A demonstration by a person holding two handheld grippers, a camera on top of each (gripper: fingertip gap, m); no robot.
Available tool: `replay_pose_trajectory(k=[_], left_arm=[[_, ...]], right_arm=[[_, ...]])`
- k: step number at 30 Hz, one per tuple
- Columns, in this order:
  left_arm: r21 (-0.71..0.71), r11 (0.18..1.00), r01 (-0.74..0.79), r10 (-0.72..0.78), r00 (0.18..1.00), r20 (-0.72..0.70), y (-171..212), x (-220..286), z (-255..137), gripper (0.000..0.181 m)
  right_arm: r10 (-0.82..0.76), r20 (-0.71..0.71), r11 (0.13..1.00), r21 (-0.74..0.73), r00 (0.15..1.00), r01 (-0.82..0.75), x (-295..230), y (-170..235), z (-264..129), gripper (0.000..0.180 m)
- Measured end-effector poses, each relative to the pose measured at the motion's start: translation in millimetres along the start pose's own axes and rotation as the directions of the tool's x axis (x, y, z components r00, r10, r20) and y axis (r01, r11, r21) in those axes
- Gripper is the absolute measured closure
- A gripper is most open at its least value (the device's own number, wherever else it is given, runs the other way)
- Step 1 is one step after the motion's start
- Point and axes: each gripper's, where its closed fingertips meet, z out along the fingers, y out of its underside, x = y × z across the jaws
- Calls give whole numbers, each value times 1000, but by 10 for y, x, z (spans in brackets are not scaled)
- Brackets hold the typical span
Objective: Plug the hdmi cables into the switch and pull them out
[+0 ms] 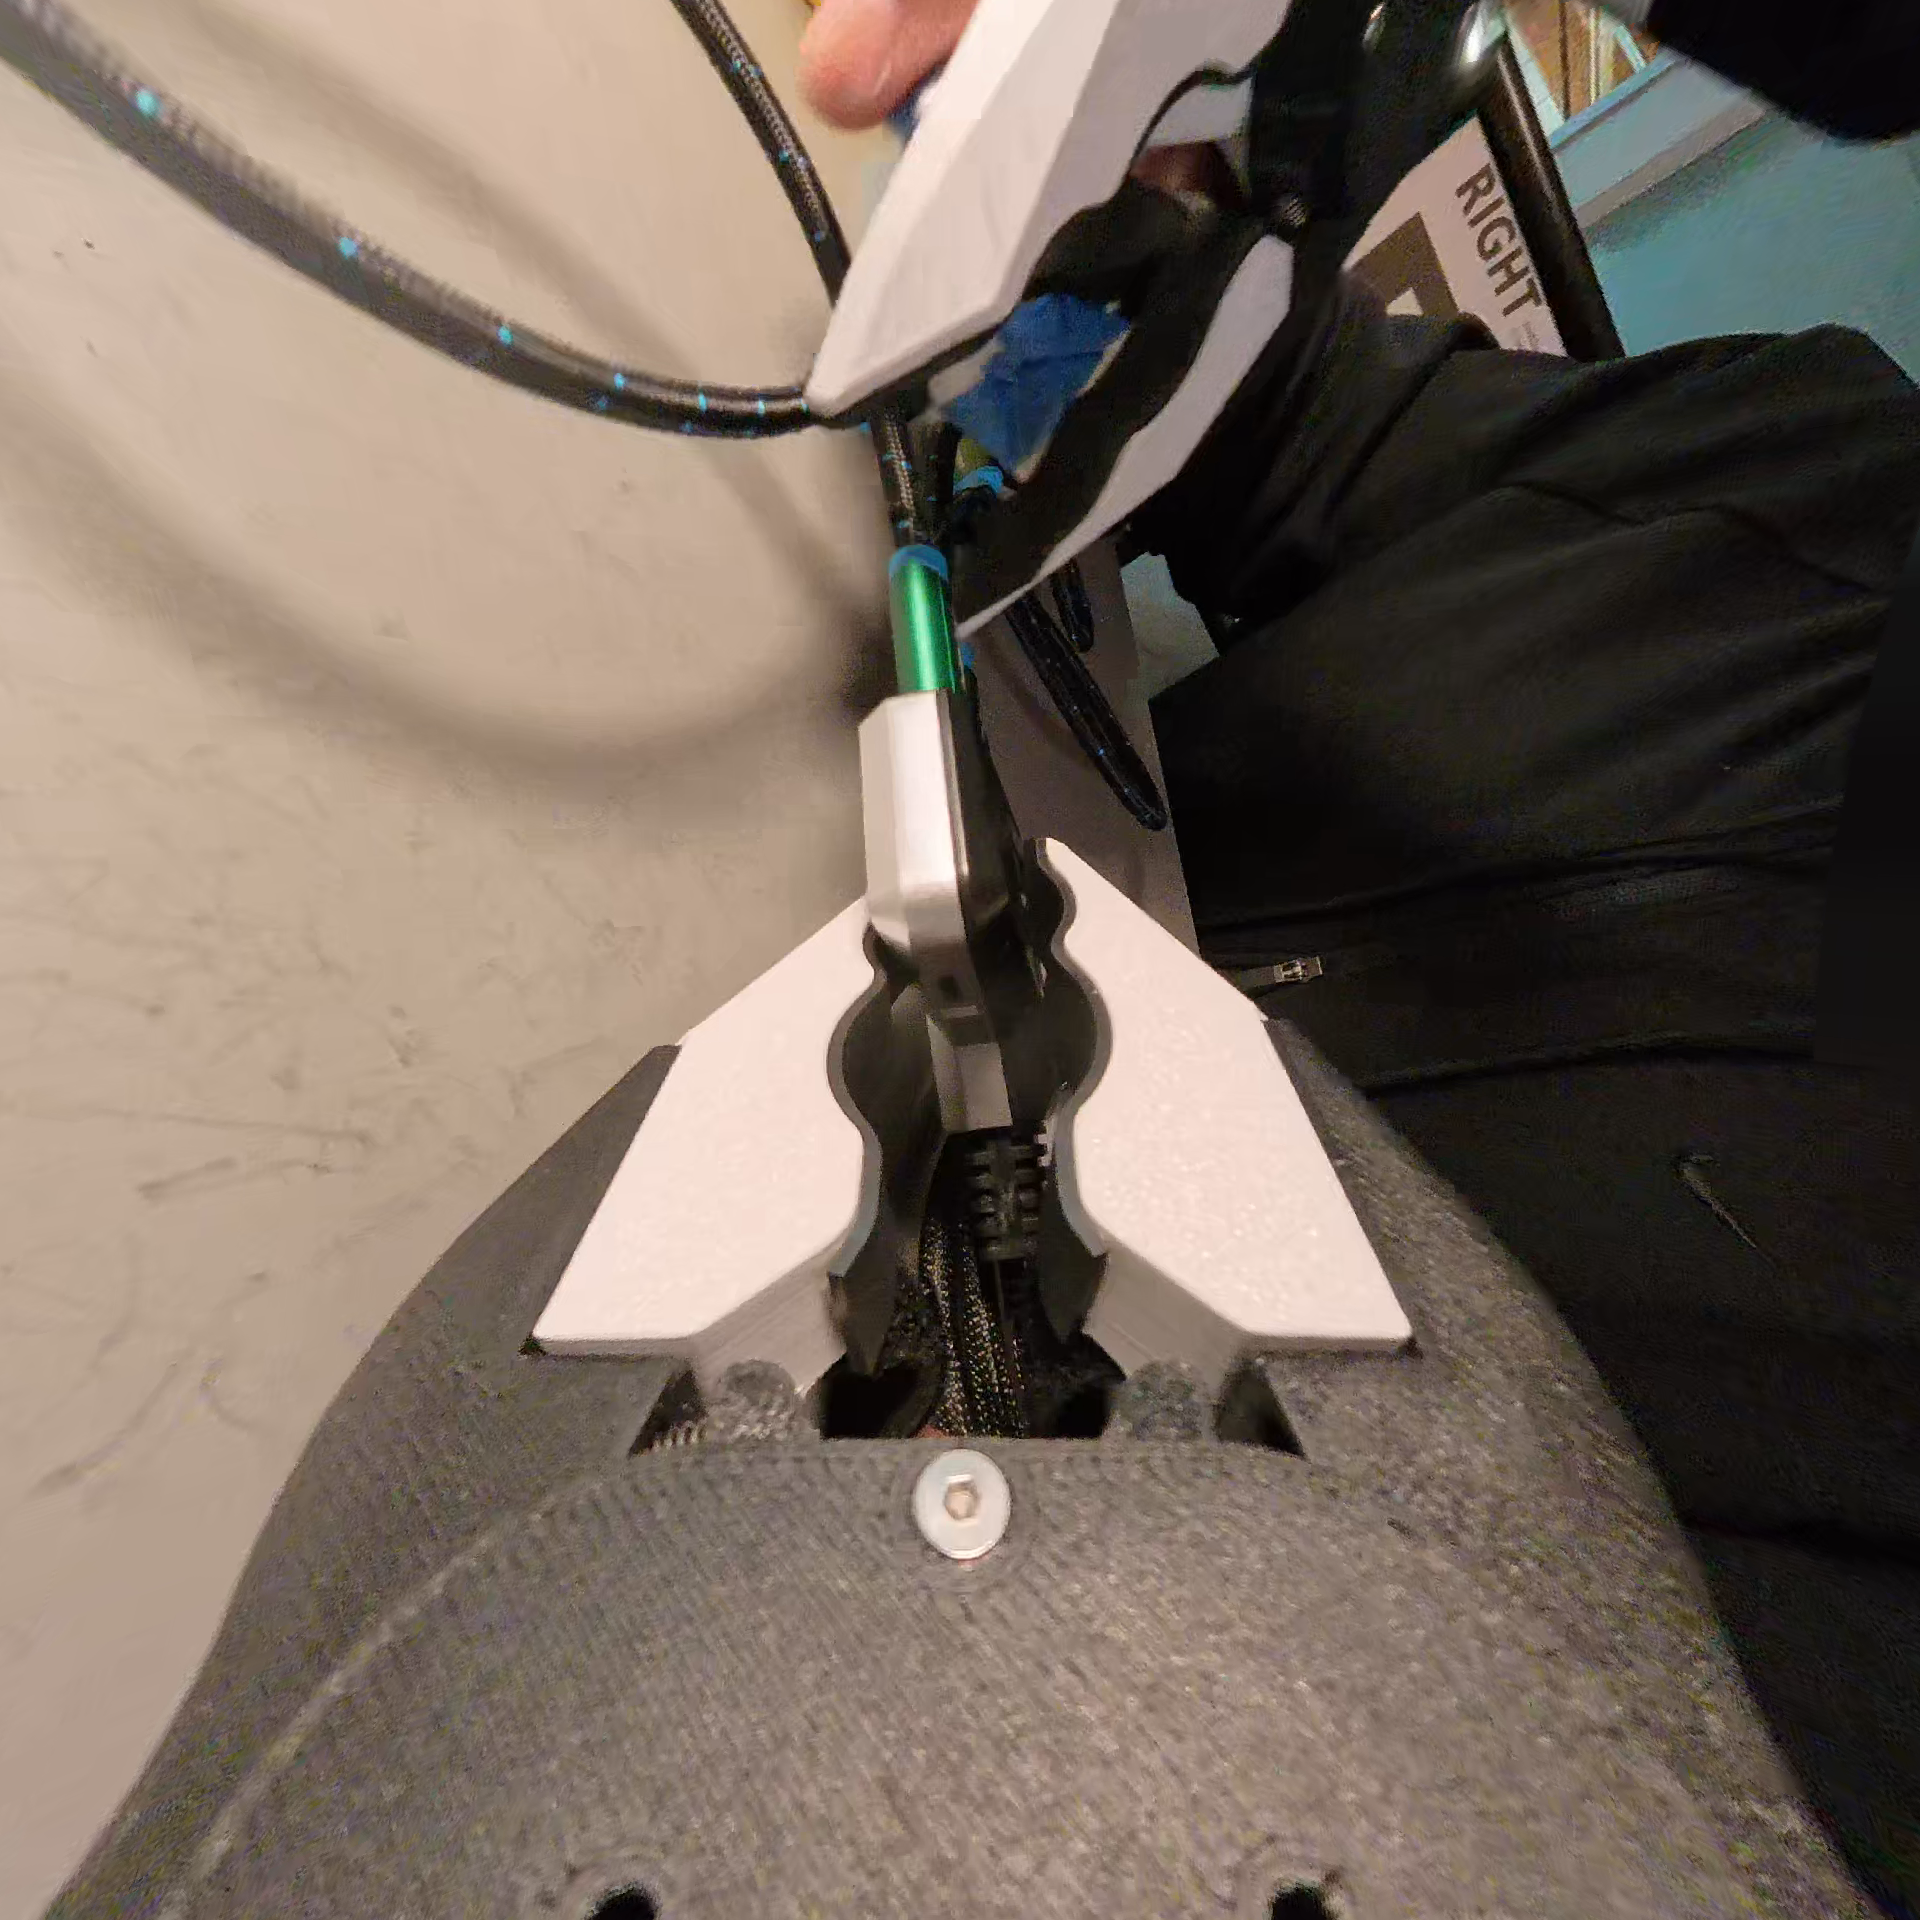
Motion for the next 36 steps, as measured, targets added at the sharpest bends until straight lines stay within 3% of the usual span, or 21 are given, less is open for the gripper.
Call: replay_pose_trajectory(k=[7,15,21,29,36], left_arm=[[22,999,-41,40,998,49,-12,-25,-11,157],[12,977,-213,203,946,253,-90,-82,52,149],[61,964,-257,223,916,334,-196,-168,54,145],[137,955,-263,213,930,300,-297,-85,51,155],[176,937,-300,233,917,322,-370,-58,20,157]], right_arm=[[-83,-72,992,85,994,89,-26,-4,100,167],[-161,-192,975,120,968,186,32,21,20,169],[-226,-264,966,66,938,251,99,92,30,169],[-283,-348,942,74,894,327,148,32,-59,168],[-427,-463,886,-40,777,462,219,-15,-105,167]])
